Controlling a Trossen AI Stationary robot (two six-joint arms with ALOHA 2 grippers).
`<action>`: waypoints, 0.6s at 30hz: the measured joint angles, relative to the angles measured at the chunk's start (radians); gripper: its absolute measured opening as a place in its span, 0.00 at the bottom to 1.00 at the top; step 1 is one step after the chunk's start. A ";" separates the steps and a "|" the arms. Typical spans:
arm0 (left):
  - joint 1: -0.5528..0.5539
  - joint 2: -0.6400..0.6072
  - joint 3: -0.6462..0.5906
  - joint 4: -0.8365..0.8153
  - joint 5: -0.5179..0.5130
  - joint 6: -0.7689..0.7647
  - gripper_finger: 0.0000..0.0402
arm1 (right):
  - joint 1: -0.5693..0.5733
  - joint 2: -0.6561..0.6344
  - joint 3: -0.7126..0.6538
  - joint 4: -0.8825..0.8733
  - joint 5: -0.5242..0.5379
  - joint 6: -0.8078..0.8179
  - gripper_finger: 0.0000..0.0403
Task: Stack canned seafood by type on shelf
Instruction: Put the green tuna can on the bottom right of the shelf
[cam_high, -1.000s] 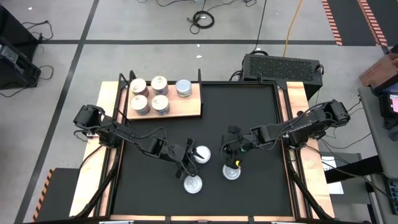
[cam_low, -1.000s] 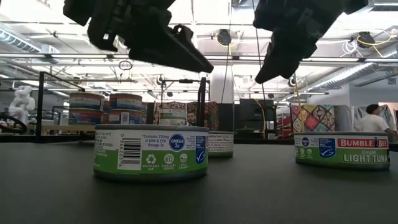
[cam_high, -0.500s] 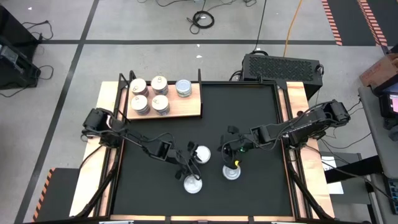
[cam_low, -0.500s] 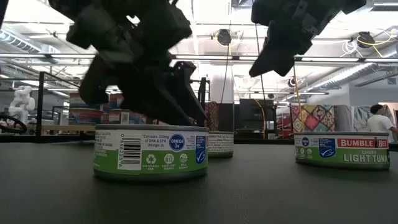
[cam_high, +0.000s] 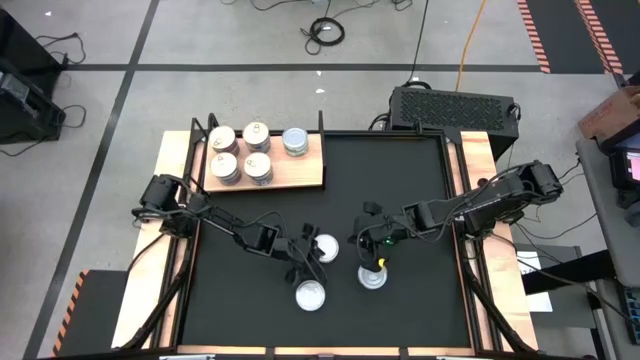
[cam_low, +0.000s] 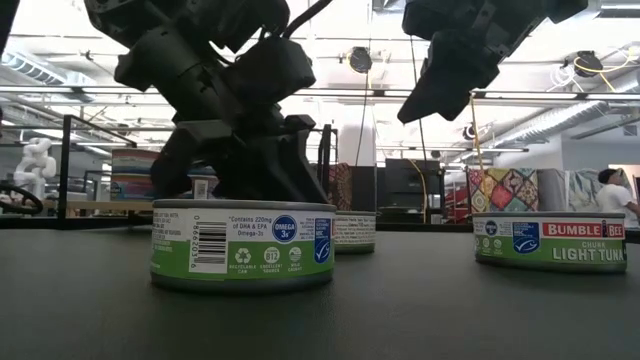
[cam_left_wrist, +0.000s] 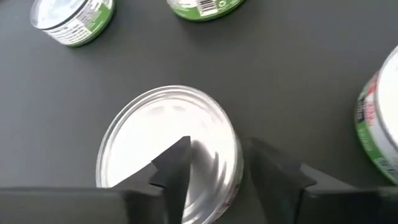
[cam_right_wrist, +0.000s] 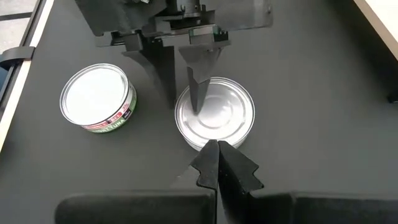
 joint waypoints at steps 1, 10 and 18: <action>0.000 0.000 0.000 -0.003 -0.012 0.000 0.37 | 0.000 0.000 0.000 -0.001 0.000 0.000 0.00; -0.001 -0.002 0.003 -0.043 -0.056 -0.005 0.11 | 0.000 0.000 0.000 -0.002 0.000 0.000 0.00; -0.011 0.000 0.001 -0.012 -0.075 0.012 0.01 | 0.000 0.000 0.000 -0.002 0.000 0.000 0.00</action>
